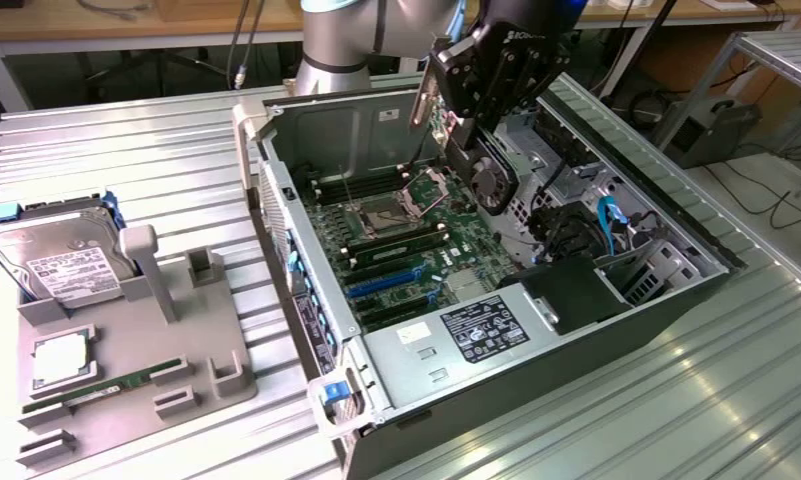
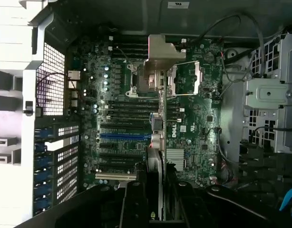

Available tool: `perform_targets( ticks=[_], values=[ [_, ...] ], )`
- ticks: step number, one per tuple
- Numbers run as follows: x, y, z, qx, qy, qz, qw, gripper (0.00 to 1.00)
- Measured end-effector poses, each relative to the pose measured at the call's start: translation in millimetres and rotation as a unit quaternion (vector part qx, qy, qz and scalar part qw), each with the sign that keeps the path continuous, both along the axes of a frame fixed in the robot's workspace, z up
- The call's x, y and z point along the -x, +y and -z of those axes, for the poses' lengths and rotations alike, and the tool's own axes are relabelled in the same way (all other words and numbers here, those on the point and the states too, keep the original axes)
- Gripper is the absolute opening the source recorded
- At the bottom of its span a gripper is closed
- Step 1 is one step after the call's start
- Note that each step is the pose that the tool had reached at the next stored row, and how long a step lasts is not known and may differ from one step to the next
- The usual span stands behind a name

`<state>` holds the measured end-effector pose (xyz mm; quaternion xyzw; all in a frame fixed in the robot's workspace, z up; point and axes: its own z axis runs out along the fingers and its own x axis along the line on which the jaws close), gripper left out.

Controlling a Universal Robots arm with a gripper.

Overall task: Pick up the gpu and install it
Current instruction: 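Pick up the gpu and move the gpu toward the slot, then insert the gpu into the slot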

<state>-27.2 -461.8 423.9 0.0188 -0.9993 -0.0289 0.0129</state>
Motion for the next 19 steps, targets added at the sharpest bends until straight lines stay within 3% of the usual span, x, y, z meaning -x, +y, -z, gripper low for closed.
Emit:
perform_targets(
  ticks=[4,15,19],
  values=[
    [0.0,0.0,5.4,0.0001,0.0,0.0,1.0,0.26],
    [0.0,0.0,5.8,0.0,0.0,0.0,1.0,0.26],
    [0.0,0.0,7.2,0.0001,-0.0013,-0.038,0.9993,0.26]
  ],
)
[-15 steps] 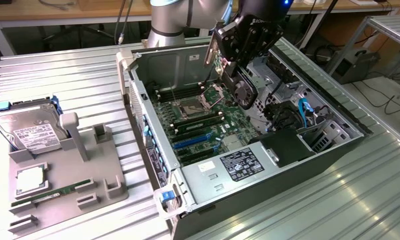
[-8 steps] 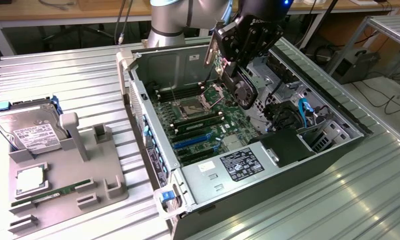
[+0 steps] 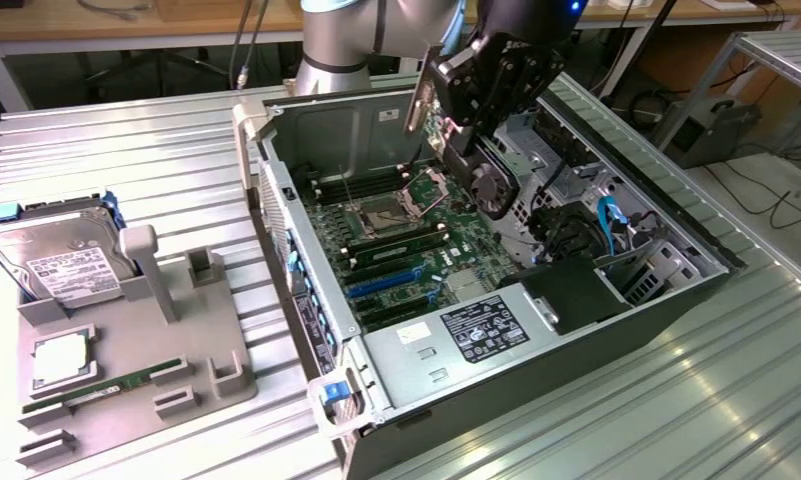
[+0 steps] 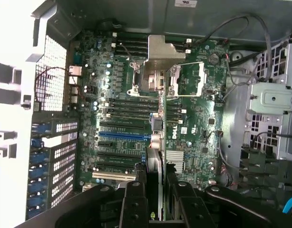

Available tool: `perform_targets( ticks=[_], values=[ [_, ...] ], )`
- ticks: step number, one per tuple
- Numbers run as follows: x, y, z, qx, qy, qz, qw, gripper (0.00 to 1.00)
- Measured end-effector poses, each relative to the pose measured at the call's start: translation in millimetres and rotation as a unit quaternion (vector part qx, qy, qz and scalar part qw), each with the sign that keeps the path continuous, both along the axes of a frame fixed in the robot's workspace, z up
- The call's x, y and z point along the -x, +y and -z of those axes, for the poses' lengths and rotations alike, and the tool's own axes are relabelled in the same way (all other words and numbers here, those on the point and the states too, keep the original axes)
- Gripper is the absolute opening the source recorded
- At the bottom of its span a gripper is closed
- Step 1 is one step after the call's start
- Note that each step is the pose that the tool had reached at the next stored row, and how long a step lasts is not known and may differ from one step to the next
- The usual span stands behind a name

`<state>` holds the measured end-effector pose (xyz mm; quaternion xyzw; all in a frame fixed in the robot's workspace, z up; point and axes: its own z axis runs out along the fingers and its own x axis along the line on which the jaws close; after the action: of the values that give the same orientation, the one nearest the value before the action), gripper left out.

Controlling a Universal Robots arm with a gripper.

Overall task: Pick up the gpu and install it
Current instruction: 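Insert the gpu into the slot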

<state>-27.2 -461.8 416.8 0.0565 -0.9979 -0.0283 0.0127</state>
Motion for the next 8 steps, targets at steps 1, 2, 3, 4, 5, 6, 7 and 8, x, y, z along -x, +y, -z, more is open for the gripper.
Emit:
perform_targets(
  ticks=[1,2,3,4,5,6,7,8],
  values=[
    [0.0,0.0,0.8,0.0,-0.0005,-0.015,0.9999,0.26],
    [-0.1,0.0,1.4,0.0,-0.0009,-0.027,0.9996,0.26],
    [0.0,0.0,1.9,0.0,-0.0013,-0.035,0.9994,0.26],
    [0.0,0.0,2.3,0.0,-0.0016,-0.044,0.999,0.26],
    [0.0,0.0,2.9,0.0,-0.0019,-0.053,0.9986,0.26],
    [-0.1,0.0,3.4,0.0,-0.0022,-0.063,0.998,0.26],
    [-0.1,0.0,4.0,0.0,-0.0025,-0.071,0.9975,0.26],
    [0.0,0.0,4.7,0.0,-0.0027,-0.082,0.9966,0.26]
  ],
)
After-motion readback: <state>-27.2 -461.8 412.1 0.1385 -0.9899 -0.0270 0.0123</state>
